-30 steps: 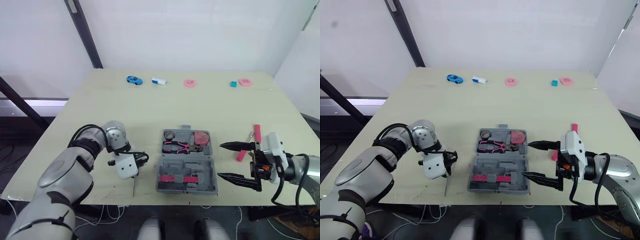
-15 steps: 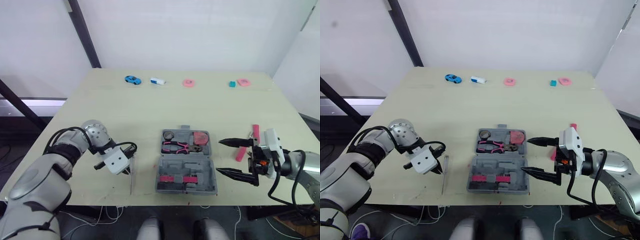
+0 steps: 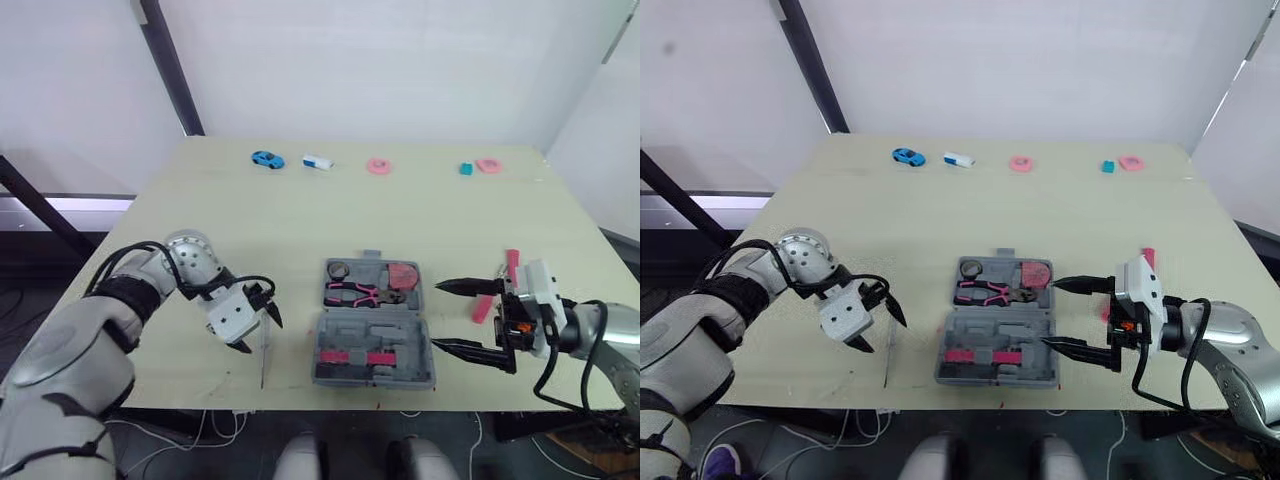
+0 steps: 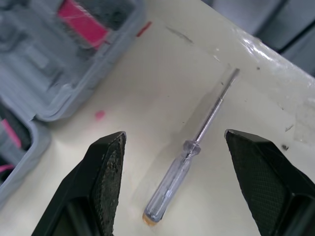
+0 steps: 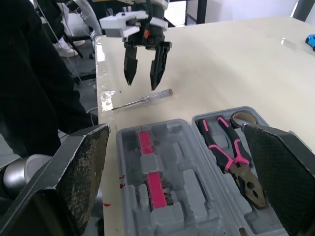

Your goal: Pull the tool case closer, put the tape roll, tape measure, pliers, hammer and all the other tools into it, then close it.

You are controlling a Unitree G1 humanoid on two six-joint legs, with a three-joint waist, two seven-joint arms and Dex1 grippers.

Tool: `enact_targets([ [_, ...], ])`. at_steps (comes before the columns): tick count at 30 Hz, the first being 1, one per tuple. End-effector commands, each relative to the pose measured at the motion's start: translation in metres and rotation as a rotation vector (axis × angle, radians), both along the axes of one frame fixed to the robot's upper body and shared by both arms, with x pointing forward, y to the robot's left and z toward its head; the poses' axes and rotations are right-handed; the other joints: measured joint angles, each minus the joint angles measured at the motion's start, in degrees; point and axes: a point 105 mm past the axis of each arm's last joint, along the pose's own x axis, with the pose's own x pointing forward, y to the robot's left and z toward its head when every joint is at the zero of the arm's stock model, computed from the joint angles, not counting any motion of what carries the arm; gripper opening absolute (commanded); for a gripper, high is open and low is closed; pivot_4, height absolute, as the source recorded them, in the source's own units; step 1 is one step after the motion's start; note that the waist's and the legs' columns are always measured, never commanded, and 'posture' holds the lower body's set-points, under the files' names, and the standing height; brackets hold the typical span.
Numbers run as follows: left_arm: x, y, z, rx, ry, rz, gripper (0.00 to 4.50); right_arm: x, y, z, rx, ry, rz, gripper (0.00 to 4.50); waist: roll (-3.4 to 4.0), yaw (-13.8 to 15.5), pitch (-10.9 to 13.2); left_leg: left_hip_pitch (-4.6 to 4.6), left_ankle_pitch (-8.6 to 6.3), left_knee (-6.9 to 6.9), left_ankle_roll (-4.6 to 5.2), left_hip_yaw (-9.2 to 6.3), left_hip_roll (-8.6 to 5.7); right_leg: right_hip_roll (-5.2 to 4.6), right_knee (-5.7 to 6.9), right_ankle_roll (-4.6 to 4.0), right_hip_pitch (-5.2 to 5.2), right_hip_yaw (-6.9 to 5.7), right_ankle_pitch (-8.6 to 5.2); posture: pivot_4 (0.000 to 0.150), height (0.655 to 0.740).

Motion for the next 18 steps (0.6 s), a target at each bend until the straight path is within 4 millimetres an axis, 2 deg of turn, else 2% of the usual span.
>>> enact_targets([
  [1,0.003,0.005,0.000,0.075,-0.025,-0.072,3.54,-0.003,0.000,0.010,0.002,-0.077,-0.020,4.50,-0.01,0.0,0.0,0.00,0.00,0.00,0.00,0.00,0.00,0.00,-0.01,0.00,0.00,0.00,0.00,0.150,0.7400],
  [13,0.019,-0.005,-0.021,0.250,-0.098,-0.178,3.54,-0.007,0.001,0.011,0.004,-0.094,-0.057,4.50,-0.10,-0.1,0.1,-0.01,0.00,0.00,0.01,-0.02,-0.01,0.02,-0.02,0.03,0.00,0.02,0.02,0.150,0.7400],
  [14,0.021,-0.006,-0.023,0.260,-0.111,-0.177,3.17,-0.007,0.000,0.011,0.004,-0.094,-0.058,4.50,-0.10,-0.1,0.1,-0.01,-0.01,0.00,0.01,-0.02,-0.01,0.01,-0.03,0.04,0.00,0.02,0.03,0.150,0.7400],
  [16,0.024,-0.003,-0.027,0.285,-0.132,-0.162,2.81,-0.009,0.000,0.011,0.001,-0.092,-0.058,4.50,-0.10,-0.1,0.1,-0.02,-0.01,0.00,0.01,-0.02,-0.01,0.01,-0.03,0.09,0.00,0.02,0.06,0.150,0.7400],
  [18,0.026,0.000,-0.030,0.294,-0.148,-0.144,1.96,-0.009,-0.001,0.011,-0.004,-0.087,-0.057,4.50,-0.05,0.0,0.0,0.02,-0.01,-0.02,0.02,-0.02,-0.02,0.00,-0.03,0.18,0.03,0.02,0.11,0.150,0.7400],
])
